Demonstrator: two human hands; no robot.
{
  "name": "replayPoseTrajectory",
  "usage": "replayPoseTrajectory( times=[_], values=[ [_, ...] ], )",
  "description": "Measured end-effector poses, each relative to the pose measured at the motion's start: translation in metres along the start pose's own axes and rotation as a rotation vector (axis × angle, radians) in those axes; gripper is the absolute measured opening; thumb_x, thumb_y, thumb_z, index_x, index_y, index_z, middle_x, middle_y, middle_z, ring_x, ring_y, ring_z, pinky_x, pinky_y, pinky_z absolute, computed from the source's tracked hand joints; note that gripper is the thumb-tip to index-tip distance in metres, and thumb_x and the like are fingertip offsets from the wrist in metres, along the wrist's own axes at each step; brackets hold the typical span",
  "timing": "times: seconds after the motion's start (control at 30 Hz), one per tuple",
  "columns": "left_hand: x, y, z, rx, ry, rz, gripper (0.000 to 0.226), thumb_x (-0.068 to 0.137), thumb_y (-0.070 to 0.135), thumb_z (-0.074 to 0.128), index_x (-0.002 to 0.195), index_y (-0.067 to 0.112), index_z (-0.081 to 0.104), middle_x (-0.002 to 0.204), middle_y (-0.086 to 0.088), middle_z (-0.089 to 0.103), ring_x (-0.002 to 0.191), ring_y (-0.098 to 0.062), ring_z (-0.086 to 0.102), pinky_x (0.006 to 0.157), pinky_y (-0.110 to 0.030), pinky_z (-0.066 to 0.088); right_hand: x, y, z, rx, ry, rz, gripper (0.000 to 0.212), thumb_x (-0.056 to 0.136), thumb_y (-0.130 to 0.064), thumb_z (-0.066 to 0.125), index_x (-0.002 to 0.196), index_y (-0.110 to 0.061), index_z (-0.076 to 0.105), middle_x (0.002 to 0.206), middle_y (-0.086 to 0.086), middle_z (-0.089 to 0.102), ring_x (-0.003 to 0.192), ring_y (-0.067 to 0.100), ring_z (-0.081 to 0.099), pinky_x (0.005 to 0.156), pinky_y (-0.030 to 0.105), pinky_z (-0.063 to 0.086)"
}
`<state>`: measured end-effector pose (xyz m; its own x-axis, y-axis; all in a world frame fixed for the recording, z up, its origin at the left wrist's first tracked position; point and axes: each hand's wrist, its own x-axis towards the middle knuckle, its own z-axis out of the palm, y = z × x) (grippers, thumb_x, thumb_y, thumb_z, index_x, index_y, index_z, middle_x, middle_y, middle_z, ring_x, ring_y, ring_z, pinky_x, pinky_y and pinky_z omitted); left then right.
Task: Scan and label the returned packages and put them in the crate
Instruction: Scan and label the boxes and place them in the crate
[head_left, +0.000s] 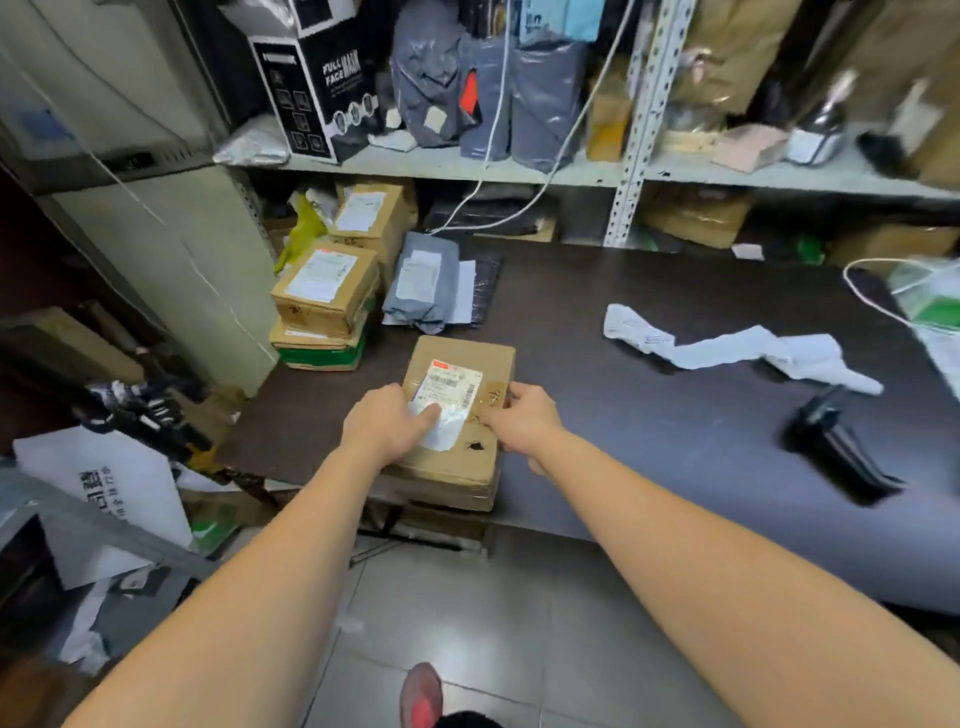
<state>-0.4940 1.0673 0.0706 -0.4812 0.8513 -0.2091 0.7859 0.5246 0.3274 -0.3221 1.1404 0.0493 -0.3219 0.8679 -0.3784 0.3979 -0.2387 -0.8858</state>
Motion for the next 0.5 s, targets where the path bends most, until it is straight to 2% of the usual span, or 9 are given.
replayPoseTrajectory(
  times=[0.1,0.27,0.37,0.5],
  values=[
    [-0.015,0.079,0.030,-0.062,-0.036,0.039,0.041,0.089,0.054,0.058,0.093,0.015,0.049,0.104,-0.007,0.062,0.083,-0.025,0.051,0.068,-0.033,0.040,-0.021,0.025,-0.081,-0.018,0.085,0.001,0.029,0.087,-0.030,0.071,0.115,-0.025,0.070,0.109,-0.005,0.074,0.103,0.021,0.069,0.090,0.047,0.059],
    [-0.036,0.194,0.078,-0.128,-0.105,0.147,0.048,0.088,0.053,0.060,0.109,0.010,0.059,0.112,-0.008,0.066,0.101,-0.030,0.062,0.072,-0.032,0.042,-0.045,0.062,-0.201,0.027,0.192,0.042,0.023,0.084,-0.021,0.071,0.107,-0.023,0.072,0.104,-0.006,0.075,0.101,0.020,0.070,0.090,0.048,0.058],
    [-0.042,0.245,0.108,-0.187,-0.153,0.216,0.046,0.087,0.051,0.062,0.112,0.013,0.062,0.113,-0.006,0.068,0.102,-0.029,0.062,0.075,-0.032,0.045,-0.048,0.080,-0.257,0.031,0.233,0.063,0.024,0.083,-0.018,0.066,0.106,-0.023,0.072,0.101,-0.006,0.076,0.101,0.021,0.071,0.089,0.051,0.058],
    [-0.038,0.302,0.146,-0.200,-0.173,0.249,0.051,0.087,0.051,0.062,0.119,0.011,0.059,0.118,-0.007,0.065,0.108,-0.030,0.061,0.077,-0.033,0.044,-0.039,0.098,-0.310,0.033,0.254,0.109,0.028,0.088,-0.019,0.064,0.113,-0.032,0.070,0.105,-0.009,0.075,0.103,0.018,0.069,0.092,0.047,0.058]
  ],
)
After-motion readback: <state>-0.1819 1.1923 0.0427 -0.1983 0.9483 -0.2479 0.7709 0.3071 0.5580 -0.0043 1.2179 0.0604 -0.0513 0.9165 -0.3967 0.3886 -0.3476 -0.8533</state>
